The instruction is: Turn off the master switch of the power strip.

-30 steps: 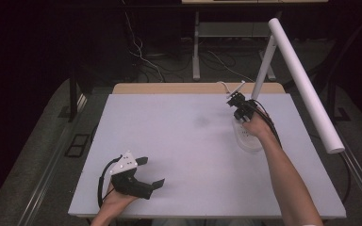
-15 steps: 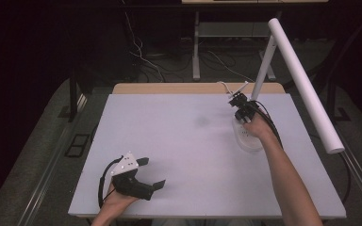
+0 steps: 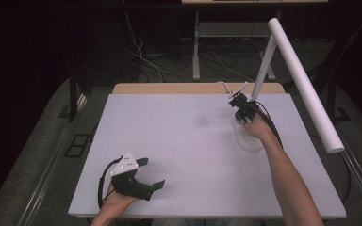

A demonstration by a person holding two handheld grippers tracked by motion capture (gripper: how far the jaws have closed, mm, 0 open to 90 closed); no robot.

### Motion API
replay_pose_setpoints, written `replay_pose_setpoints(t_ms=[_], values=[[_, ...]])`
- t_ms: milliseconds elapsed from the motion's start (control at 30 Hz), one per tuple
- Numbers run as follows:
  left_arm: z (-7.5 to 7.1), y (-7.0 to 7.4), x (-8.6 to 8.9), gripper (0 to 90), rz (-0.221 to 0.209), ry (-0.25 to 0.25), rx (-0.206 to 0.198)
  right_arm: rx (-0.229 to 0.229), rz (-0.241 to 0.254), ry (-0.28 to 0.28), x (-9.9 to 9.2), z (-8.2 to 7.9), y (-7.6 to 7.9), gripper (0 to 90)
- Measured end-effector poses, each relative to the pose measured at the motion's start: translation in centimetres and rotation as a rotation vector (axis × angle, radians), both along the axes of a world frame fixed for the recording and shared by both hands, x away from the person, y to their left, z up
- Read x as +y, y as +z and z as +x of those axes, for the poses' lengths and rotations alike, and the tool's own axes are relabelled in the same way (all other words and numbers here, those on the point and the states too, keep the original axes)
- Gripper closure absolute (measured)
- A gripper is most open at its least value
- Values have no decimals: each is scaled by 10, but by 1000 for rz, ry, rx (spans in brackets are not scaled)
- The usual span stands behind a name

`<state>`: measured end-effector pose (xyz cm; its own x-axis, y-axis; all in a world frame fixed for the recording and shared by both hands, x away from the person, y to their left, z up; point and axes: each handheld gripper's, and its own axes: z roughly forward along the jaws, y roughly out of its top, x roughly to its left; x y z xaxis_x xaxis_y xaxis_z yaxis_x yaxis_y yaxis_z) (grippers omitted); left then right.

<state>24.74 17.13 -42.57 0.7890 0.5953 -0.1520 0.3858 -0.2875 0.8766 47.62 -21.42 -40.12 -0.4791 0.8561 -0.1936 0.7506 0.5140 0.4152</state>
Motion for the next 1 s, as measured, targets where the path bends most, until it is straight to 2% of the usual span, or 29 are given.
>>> replay_pose_setpoints(t_ms=[33,300,567,800,967,1000], values=[[0,0,0,0,3,-1,2,-13,0,8,-1,0,2,895],[1,0,1,0,4,4,3,-3,-3,9,0,-1,3,893],[1,0,-1,0,5,-1,5,-52,22,26,10,-8,15,893],[1,0,0,0,5,-3,4,-71,33,40,12,-15,24,893],[1,0,-1,0,4,-6,5,-90,74,49,12,-26,36,893],[1,-1,-2,0,1,-5,5,-104,95,62,12,-30,40,893]])
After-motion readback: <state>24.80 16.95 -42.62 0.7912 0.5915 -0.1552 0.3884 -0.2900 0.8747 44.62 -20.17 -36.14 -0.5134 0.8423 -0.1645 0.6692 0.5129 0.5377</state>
